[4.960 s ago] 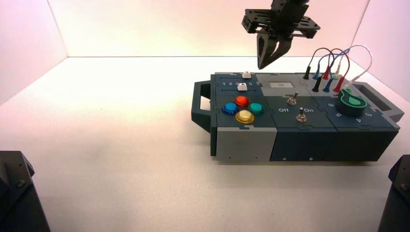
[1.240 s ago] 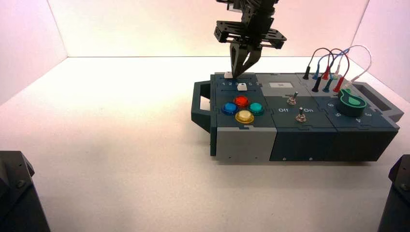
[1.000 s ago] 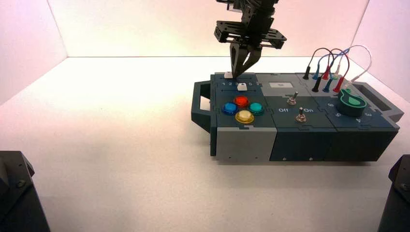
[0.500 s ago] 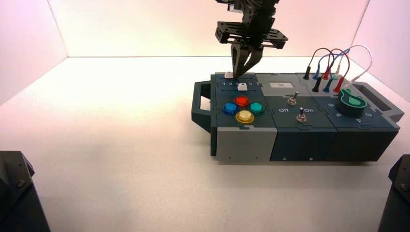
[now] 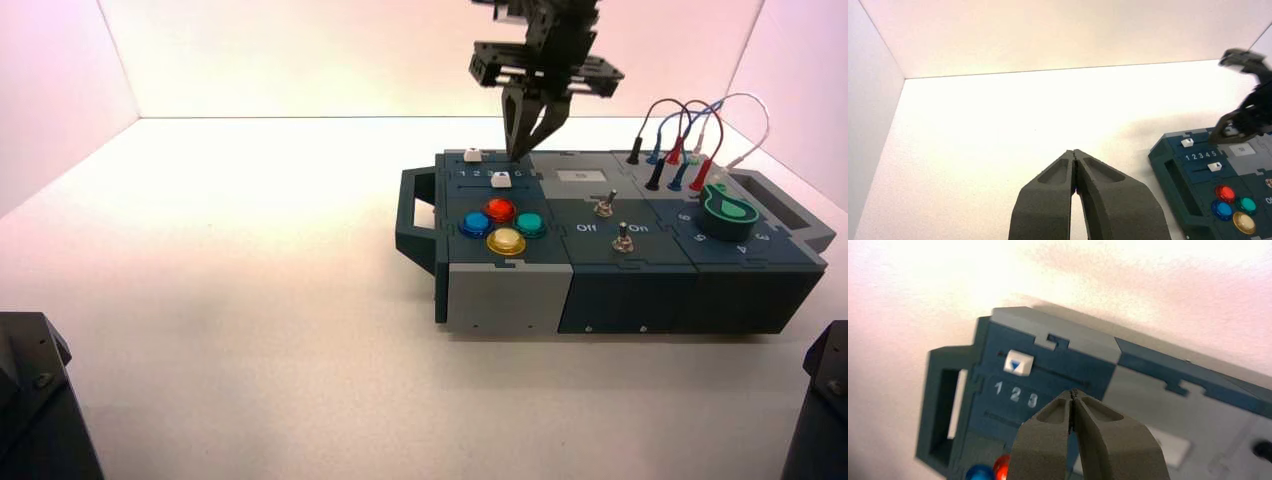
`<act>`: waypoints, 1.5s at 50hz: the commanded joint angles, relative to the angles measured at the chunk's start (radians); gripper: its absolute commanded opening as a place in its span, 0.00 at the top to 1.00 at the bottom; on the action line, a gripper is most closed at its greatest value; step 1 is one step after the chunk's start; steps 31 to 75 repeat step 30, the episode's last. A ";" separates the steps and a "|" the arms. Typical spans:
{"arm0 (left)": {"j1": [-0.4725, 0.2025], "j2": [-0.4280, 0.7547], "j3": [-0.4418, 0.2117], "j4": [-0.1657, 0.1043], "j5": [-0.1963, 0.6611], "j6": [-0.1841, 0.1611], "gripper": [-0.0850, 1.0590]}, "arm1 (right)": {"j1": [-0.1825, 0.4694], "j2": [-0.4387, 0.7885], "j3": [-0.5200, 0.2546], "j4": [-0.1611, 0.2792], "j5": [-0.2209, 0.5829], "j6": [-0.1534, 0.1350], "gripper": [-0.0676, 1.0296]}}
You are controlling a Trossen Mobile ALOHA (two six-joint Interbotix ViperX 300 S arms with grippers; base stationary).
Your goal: Move the top slider to position 2.
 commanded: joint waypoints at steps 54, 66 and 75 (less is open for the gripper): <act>0.003 0.011 -0.012 0.002 -0.012 0.003 0.95 | 0.049 -0.319 0.121 -0.008 0.002 -0.018 0.96; 0.003 0.011 -0.012 0.002 -0.012 0.003 0.95 | 0.049 -0.319 0.121 -0.008 0.002 -0.018 0.96; 0.003 0.011 -0.012 0.002 -0.012 0.003 0.95 | 0.049 -0.319 0.121 -0.008 0.002 -0.018 0.96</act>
